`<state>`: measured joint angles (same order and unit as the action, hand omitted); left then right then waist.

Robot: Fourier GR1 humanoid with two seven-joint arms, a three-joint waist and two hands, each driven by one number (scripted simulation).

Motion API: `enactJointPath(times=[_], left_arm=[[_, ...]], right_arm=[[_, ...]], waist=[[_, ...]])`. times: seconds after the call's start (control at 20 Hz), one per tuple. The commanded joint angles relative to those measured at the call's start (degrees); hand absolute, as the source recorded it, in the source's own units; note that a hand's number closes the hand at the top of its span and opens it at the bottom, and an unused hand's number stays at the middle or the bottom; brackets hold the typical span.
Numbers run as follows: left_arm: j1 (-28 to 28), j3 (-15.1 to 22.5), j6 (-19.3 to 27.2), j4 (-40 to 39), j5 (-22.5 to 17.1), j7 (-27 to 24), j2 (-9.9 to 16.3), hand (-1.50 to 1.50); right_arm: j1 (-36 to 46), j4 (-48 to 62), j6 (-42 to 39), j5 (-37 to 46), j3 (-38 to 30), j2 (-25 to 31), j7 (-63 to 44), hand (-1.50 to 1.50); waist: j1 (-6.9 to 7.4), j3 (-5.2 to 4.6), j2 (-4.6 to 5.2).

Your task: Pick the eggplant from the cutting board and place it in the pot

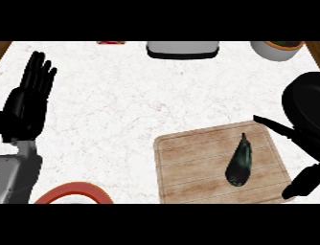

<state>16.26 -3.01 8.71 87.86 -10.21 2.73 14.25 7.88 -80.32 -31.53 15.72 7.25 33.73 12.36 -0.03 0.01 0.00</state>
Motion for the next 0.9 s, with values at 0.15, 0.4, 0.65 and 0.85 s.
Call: enactJointPath(times=[0.15,0.4,0.65,0.85], left_arm=[[-0.4,-1.6,-1.6,-0.5,1.1,-0.5,-0.8,0.00],[-2.7,0.3,-1.1,1.3,2.4,-1.1,-3.2,0.00],[-0.1,-1.5,-1.6,0.2,2.7,0.0,-3.3,0.00],[-3.0,-0.6,-0.5,5.2,4.0,2.7,-4.1,0.00]], right_arm=[[-3.9,-4.7,2.0,5.7,-0.8,-5.0,1.0,-1.50],[-1.0,2.8,4.3,12.3,1.2,-7.2,-0.2,-1.50],[-0.7,2.3,3.0,13.5,-0.6,-11.1,-2.8,-1.50],[1.9,9.0,6.1,17.8,0.3,-12.7,1.9,-1.50]], waist=[[-0.15,-0.01,-0.02],[0.14,0.00,0.05],[0.02,-0.01,0.01],[0.22,0.01,0.00]])
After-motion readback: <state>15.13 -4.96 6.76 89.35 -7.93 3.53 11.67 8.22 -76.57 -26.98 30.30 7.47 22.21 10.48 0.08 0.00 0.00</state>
